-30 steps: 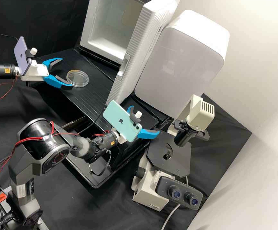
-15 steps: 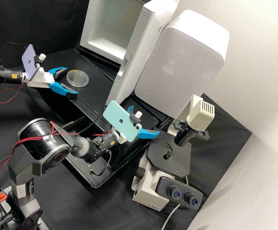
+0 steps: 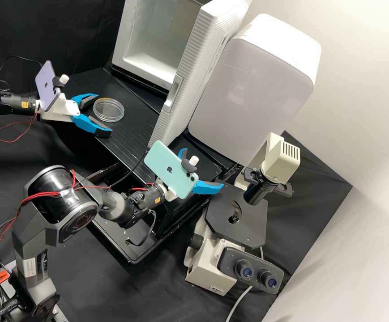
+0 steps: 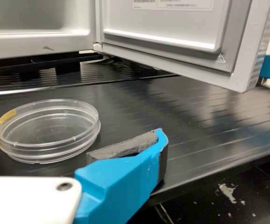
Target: Place the petri dish in the incubator
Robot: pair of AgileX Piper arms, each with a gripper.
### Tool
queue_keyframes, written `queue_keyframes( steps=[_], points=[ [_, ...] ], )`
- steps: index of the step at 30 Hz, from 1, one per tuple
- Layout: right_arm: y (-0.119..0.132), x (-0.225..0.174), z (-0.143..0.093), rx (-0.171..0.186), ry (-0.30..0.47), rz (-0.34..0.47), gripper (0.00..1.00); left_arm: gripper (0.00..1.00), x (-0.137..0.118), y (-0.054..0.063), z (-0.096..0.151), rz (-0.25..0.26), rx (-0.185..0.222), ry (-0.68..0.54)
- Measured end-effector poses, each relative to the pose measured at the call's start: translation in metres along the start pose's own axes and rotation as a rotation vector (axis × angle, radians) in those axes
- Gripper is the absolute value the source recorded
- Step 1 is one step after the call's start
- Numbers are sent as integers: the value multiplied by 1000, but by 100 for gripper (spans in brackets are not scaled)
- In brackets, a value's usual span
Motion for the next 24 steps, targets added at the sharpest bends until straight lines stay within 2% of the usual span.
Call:
queue_keyframes(
  steps=[2,10,19,24],
  points=[
    [0,0,0,0,0,0,100,100,1,1,-2,8,8,20],
    [0,0,0,0,0,0,100,100,5,7,-4,36,112,56],
    [0,0,0,0,0,0,100,100,13,8,-4,46,127,63],
    [0,0,0,0,0,0,100,100,15,10,-3,37,106,60]
  ],
)
